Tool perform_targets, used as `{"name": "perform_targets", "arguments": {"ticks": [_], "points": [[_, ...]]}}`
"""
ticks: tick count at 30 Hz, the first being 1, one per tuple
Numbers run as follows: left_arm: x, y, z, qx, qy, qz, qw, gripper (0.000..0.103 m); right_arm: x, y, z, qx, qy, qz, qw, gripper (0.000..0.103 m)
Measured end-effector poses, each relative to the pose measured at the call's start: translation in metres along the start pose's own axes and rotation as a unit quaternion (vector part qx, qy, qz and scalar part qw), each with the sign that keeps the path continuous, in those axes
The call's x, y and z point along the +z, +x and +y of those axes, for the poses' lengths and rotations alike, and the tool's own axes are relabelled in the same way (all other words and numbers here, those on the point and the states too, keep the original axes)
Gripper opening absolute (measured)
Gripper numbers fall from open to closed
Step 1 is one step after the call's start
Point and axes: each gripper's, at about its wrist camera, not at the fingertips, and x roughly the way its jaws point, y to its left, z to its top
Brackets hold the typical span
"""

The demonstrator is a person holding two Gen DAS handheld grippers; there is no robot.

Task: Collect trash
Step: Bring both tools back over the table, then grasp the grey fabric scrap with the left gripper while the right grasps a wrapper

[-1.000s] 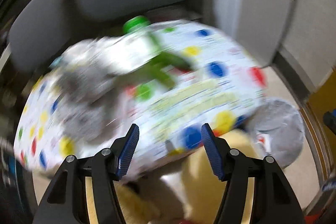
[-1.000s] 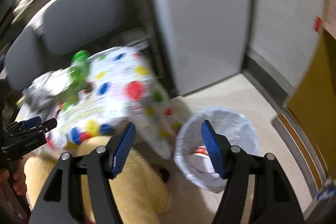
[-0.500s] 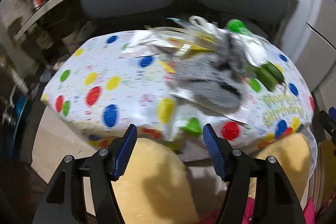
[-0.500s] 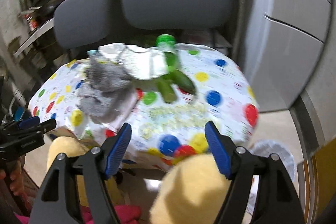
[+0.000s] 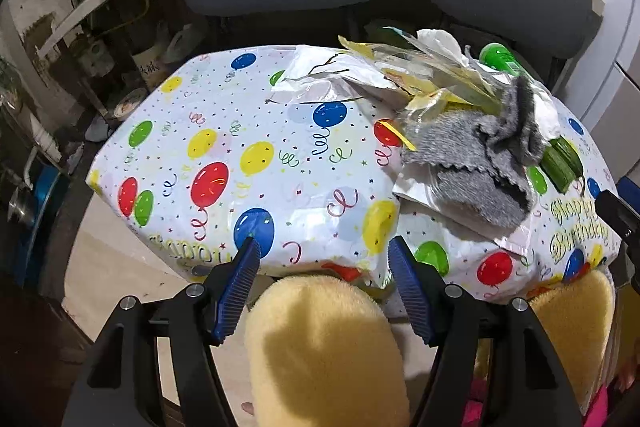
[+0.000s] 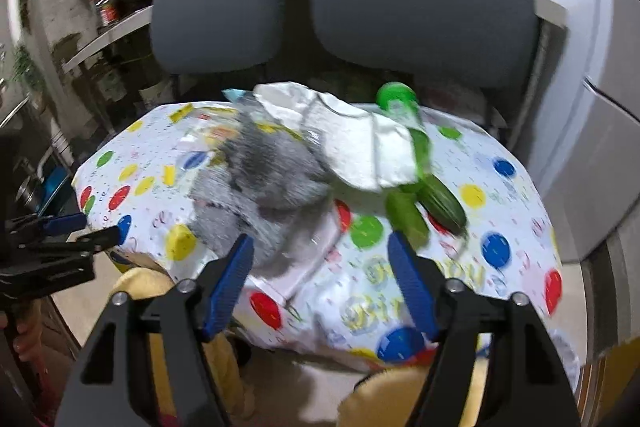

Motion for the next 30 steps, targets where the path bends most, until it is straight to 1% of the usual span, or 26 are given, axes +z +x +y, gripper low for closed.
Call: {"name": "perform_targets", "arguments": {"ticks": [1,5,6,7,8,11,15,18,20,21,22,24,26,28,30], "points": [[0.001,0.003,0.0,-0.003,-0.001,0.004,1.0,0.067,0.003,0.003,0.004,0.004,-0.005,-0.001,1.0,0.066],[0.006,0.005,-0.006,-0.002,0.011,-0.003,0.9999,0.067,0.013,0.016,0.012,0.01,-0.014,-0.001,1.0,0.067],[0.007,0.005,-0.008,-0.002,0.013,-0.004,0.9999,0.067,0.016,0.02,0.014,0.013,-0.013,0.001,1.0,0.071],[0.009,0.007,-0.009,-0.002,0.014,-0.003,0.9999,0.067,0.018,0.024,0.016,0.013,-0.014,0.001,1.0,0.078],[0.01,0.008,-0.009,-0.002,0.014,-0.002,0.9999,0.067,0.019,0.026,0.018,0.015,-0.015,0.001,1.0,0.079],[0.012,0.013,-0.008,-0.002,0.014,0.0,0.9999,0.067,0.023,0.029,0.018,0.009,-0.016,-0.004,1.0,0.08],[0.014,0.019,-0.006,-0.008,0.011,0.003,0.9999,0.067,0.023,0.028,0.003,0.001,0.003,-0.003,1.0,0.081],[0.017,0.024,-0.004,-0.004,0.008,0.005,0.9999,0.067,0.024,0.033,0.002,0.015,0.008,0.002,1.0,0.081],[0.02,0.024,0.0,-0.002,0.004,0.003,1.0,0.067,0.027,0.038,0.01,0.027,-0.004,0.004,1.0,0.081],[0.02,0.023,0.001,-0.001,0.002,0.002,1.0,0.067,0.029,0.04,0.012,0.025,-0.01,0.004,1.0,0.081],[0.021,0.023,0.003,-0.001,0.0,0.001,1.0,0.067,0.033,0.043,0.012,0.007,-0.014,0.002,1.0,0.08],[0.021,0.022,0.006,0.0,-0.001,-0.001,1.0,0.067,0.037,0.045,0.004,-0.009,-0.011,-0.007,1.0,0.068],[0.022,0.023,0.006,0.001,0.0,0.0,1.0,0.067,0.044,0.049,-0.01,-0.018,-0.002,-0.009,1.0,0.052],[0.024,0.027,0.005,0.0,0.0,0.003,1.0,0.067,0.05,0.056,-0.022,0.003,0.004,-0.006,1.0,0.045],[0.028,0.029,0.003,0.0,0.001,0.004,1.0,0.067,0.058,0.068,-0.025,0.012,-0.002,0.003,1.0,0.043]]}}
